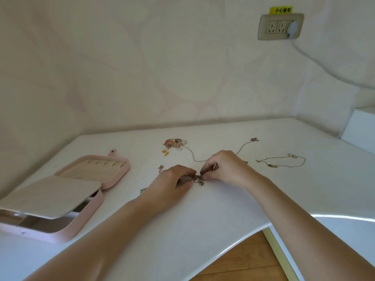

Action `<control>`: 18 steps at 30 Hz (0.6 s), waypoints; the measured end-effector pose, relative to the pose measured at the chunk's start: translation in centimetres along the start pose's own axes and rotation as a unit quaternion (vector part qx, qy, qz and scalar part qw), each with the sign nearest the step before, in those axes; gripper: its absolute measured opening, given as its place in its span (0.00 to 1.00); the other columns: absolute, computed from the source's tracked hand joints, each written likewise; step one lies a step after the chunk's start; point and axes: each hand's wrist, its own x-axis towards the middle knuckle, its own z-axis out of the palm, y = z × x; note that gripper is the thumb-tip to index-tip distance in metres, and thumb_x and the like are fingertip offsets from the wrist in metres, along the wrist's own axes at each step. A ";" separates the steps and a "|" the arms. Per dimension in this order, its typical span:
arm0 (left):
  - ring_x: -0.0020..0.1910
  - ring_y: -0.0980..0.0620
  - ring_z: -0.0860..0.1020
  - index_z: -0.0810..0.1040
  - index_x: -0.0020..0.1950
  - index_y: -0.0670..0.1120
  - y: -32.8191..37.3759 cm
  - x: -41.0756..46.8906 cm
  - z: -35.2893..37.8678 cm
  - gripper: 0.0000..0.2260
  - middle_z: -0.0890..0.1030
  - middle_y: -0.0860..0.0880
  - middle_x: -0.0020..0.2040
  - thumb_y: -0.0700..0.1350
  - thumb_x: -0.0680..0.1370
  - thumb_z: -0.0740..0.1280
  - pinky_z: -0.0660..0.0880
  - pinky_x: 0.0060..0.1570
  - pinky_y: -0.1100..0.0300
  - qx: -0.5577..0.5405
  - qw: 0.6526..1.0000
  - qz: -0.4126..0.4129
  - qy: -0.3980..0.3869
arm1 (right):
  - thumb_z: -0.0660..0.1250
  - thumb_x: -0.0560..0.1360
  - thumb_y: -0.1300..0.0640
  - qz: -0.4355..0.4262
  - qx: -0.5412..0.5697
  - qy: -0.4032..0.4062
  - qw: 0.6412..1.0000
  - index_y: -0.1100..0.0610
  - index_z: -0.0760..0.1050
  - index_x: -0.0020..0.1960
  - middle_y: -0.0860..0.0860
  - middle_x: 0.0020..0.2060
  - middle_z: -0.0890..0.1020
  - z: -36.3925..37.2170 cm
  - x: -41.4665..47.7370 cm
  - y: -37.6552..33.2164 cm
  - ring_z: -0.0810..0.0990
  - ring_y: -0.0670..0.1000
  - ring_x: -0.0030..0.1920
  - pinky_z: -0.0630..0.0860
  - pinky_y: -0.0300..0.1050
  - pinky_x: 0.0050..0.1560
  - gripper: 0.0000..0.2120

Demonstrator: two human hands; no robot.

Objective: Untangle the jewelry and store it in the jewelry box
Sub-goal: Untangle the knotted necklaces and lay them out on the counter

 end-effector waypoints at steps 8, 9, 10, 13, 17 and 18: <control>0.52 0.65 0.70 0.75 0.64 0.53 -0.2 0.1 -0.2 0.15 0.75 0.60 0.59 0.43 0.79 0.61 0.60 0.49 0.81 0.018 0.999 -0.002 -0.028 | 0.73 0.70 0.52 0.001 -0.013 -0.035 0.999 0.52 0.82 0.38 0.46 0.28 0.80 0.3 1.1 -0.9 0.75 0.41 0.26 0.70 0.32 0.30 0.05; 0.52 0.64 0.71 0.75 0.63 0.53 -0.2 0.2 -0.2 0.14 0.76 0.59 0.59 0.43 0.78 0.61 0.61 0.48 0.81 0.014 0.999 -0.007 -0.030 | 0.74 0.69 0.52 0.001 -0.007 -0.039 0.999 0.53 0.82 0.38 0.48 0.29 0.81 0.4 1.3 -1.1 0.75 0.42 0.27 0.72 0.34 0.32 0.05; 0.51 0.64 0.71 0.75 0.63 0.53 -0.1 0.2 -0.3 0.14 0.76 0.59 0.59 0.43 0.78 0.61 0.61 0.47 0.81 0.011 0.999 -0.010 -0.031 | 0.75 0.69 0.53 0.002 -0.003 -0.044 0.999 0.52 0.82 0.38 0.50 0.30 0.82 0.5 1.4 -1.2 0.75 0.43 0.27 0.72 0.34 0.32 0.04; 0.46 0.66 0.71 0.75 0.63 0.53 0.1 0.1 -0.4 0.14 0.76 0.59 0.57 0.43 0.79 0.61 0.62 0.45 0.80 0.009 0.999 -0.012 -0.032 | 0.76 0.68 0.57 0.016 0.004 -0.068 0.998 0.52 0.82 0.39 0.51 0.33 0.83 0.6 2.2 -1.5 0.77 0.43 0.27 0.75 0.34 0.31 0.03; 0.45 0.73 0.70 0.76 0.62 0.49 0.2 0.0 -0.6 0.13 0.75 0.59 0.53 0.43 0.79 0.61 0.61 0.44 0.81 0.016 1.000 -0.007 -0.026 | 0.75 0.68 0.62 0.044 -0.023 -0.153 0.987 0.54 0.83 0.41 0.50 0.35 0.83 -0.5 3.7 -2.5 0.81 0.46 0.32 0.76 0.33 0.36 0.04; 0.45 0.72 0.69 0.77 0.62 0.49 0.1 0.1 -0.6 0.13 0.75 0.59 0.53 0.43 0.79 0.61 0.61 0.45 0.82 0.020 0.999 -0.008 -0.023 | 0.74 0.68 0.63 0.046 -0.036 -0.177 0.982 0.55 0.83 0.42 0.51 0.37 0.84 -0.7 4.1 -2.8 0.82 0.48 0.35 0.77 0.33 0.39 0.05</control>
